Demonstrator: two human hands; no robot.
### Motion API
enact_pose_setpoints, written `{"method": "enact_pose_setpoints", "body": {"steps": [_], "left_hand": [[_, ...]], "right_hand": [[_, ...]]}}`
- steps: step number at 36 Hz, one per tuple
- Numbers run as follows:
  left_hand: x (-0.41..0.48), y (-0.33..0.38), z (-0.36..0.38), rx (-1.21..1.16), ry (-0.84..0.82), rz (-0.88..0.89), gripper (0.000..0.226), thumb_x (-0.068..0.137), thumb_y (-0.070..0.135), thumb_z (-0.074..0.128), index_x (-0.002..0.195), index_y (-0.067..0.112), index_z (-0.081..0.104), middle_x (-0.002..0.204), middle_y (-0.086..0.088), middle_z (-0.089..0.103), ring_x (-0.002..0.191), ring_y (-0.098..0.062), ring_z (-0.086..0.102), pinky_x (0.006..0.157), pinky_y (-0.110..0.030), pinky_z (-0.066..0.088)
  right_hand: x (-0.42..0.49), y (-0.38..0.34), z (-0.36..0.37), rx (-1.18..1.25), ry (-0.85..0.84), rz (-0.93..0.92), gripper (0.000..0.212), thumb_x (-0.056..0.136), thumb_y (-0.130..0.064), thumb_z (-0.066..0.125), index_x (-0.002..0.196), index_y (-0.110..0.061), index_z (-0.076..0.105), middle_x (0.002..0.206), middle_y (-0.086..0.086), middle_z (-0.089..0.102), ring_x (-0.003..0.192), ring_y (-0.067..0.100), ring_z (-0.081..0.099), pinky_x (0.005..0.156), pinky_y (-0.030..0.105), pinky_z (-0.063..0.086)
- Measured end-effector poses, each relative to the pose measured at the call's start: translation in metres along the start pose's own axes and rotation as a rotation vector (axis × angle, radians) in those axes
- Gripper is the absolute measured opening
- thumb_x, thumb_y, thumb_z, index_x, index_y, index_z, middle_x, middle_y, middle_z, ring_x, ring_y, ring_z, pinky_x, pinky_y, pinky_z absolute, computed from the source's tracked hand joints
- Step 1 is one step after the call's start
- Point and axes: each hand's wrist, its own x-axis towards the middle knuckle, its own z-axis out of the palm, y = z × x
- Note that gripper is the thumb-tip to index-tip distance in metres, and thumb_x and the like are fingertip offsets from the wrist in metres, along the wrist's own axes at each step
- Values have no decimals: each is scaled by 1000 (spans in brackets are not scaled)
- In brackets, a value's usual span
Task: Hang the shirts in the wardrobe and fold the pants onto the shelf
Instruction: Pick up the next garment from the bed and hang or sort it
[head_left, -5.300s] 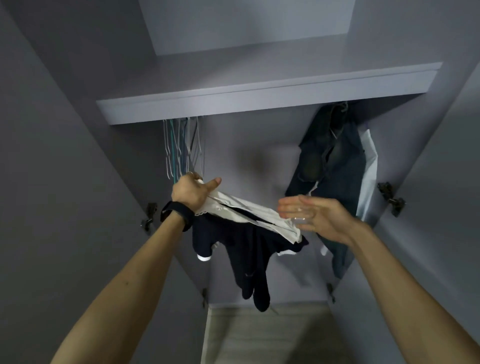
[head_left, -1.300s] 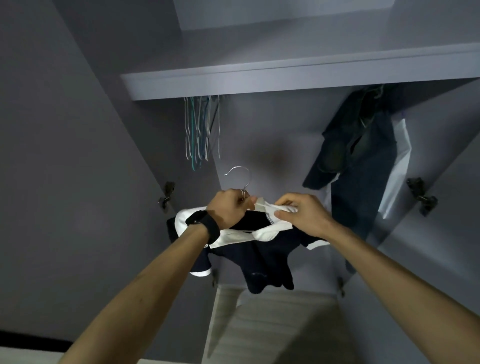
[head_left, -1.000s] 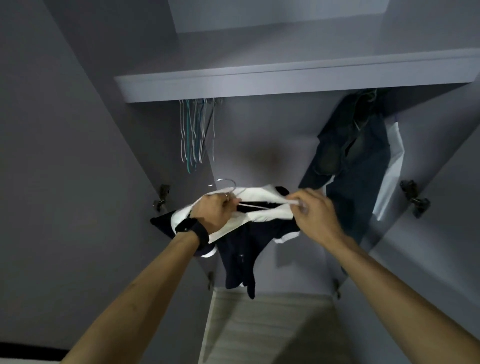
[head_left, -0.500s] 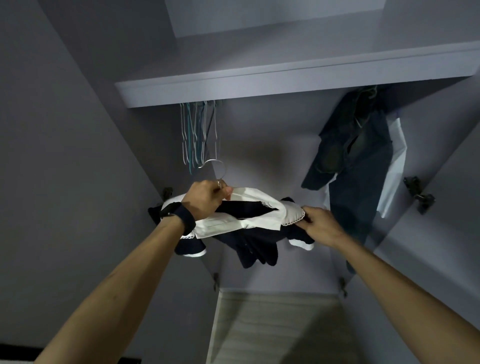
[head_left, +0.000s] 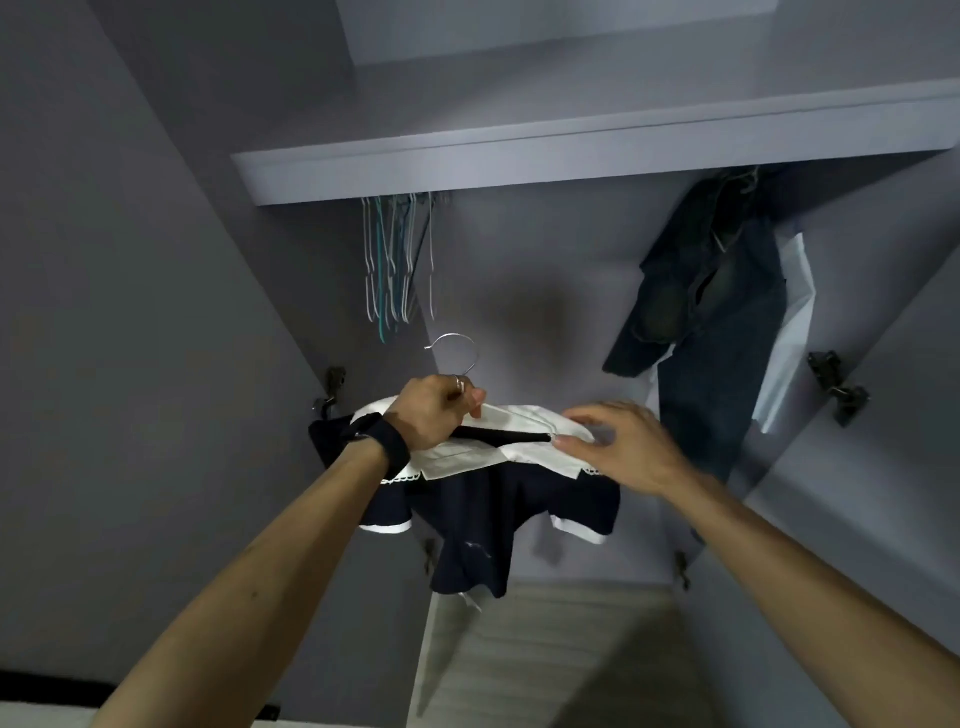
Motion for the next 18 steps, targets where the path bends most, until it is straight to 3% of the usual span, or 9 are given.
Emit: {"method": "enact_pose_setpoints", "body": {"steps": [2, 4, 6, 9, 11, 14, 16, 18], "left_hand": [[0, 4, 4, 2, -34, 9, 36, 103, 43, 50, 78, 26, 69, 65, 13, 57, 67, -7, 56, 72, -22, 36], [-1, 5, 11, 57, -87, 16, 36, 103, 41, 50, 77, 23, 69, 71, 12, 62, 74, -12, 60, 73, -22, 36], [-3, 3, 19, 138, -151, 31, 37, 103, 37, 51, 78, 16, 70, 81, 4, 68, 85, -18, 62, 79, -25, 40], [-7, 1, 30, 179, -185, -4, 38, 103, 39, 49, 79, 18, 68, 74, 9, 61, 83, -14, 58, 81, -26, 39], [-7, 1, 33, 90, -146, -38, 36, 104, 39, 48, 79, 21, 67, 77, 10, 63, 87, -14, 60, 81, -24, 38], [-6, 2, 31, 50, -108, -9, 33, 104, 33, 49, 77, 24, 67, 100, 0, 72, 98, -18, 65, 86, -28, 44], [-6, 2, 32, 91, -121, -14, 36, 102, 37, 50, 71, 27, 65, 91, 5, 72, 88, -13, 63, 77, -26, 41], [-4, 1, 34, 42, -98, -44, 36, 101, 40, 53, 70, 26, 67, 70, 14, 66, 76, -12, 63, 72, -26, 43]], "right_hand": [[3, 2, 8, -98, 1, -44, 19, 92, -43, 69, 104, -31, 76, 91, -23, 66, 95, 6, 63, 77, 6, 35], [7, 3, 10, -77, -27, -19, 12, 95, -28, 68, 100, -23, 77, 83, -21, 65, 89, 7, 65, 72, 0, 35], [11, -1, 5, 110, 49, 13, 8, 94, -23, 70, 96, -24, 78, 81, -24, 69, 86, 1, 66, 75, 2, 41], [15, -15, -5, 299, 259, -46, 14, 92, -23, 73, 91, -37, 75, 85, -29, 71, 86, -3, 68, 78, 10, 49], [15, -22, -9, 195, 129, -42, 5, 90, -36, 74, 94, -37, 77, 92, -24, 72, 86, 0, 67, 82, 20, 53], [8, -22, -11, -53, -293, 91, 29, 83, -63, 70, 96, -39, 79, 84, -18, 74, 80, -2, 67, 81, 25, 53], [4, -21, -9, 22, -349, 143, 31, 80, -65, 71, 81, -36, 79, 74, -18, 73, 72, -6, 65, 73, 19, 50], [4, -19, -6, 62, -279, 135, 26, 76, -61, 77, 77, -34, 76, 78, -20, 73, 78, -6, 65, 74, 18, 47]]}}
